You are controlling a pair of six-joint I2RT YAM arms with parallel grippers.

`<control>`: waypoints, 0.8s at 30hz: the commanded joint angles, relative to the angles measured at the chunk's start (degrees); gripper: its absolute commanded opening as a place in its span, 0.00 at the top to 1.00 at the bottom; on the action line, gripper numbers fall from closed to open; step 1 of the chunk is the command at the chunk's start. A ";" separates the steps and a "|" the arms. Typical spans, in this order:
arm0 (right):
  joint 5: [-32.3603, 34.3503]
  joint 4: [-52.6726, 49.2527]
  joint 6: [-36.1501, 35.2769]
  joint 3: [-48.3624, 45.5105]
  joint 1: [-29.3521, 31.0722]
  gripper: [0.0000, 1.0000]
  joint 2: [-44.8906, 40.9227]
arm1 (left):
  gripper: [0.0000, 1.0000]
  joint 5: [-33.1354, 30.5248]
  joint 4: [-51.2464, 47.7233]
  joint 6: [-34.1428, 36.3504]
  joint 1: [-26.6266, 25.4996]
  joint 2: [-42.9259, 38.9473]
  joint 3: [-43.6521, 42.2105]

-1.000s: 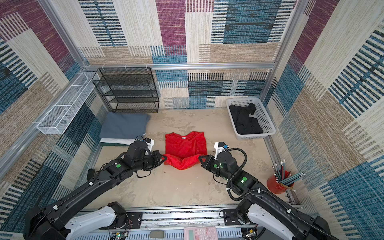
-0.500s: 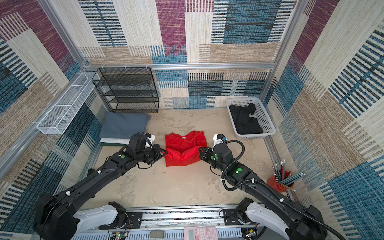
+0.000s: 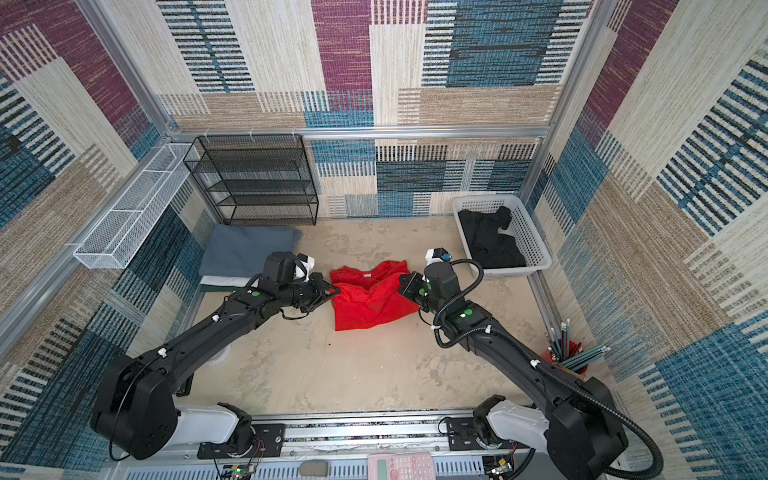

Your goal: Fold and stack the t-shirts

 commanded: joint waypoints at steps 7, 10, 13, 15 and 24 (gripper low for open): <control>-2.69 5.07 -3.48 3.52 -1.78 1.00 7.55 | 1.00 3.94 4.56 0.75 2.90 3.65 1.44; -2.80 5.33 -3.97 4.64 -2.32 1.00 9.73 | 1.00 5.05 5.47 0.30 3.72 5.18 1.78; -2.84 5.51 -4.46 5.58 -2.73 1.00 11.61 | 1.00 6.82 6.14 0.02 4.42 7.42 2.49; -3.02 5.54 -4.61 6.31 -3.04 1.00 12.73 | 1.00 8.86 7.60 -0.58 4.80 8.91 2.62; -4.37 6.20 -5.54 10.29 -4.53 1.00 20.07 | 1.00 10.48 9.74 -1.86 7.12 13.42 4.05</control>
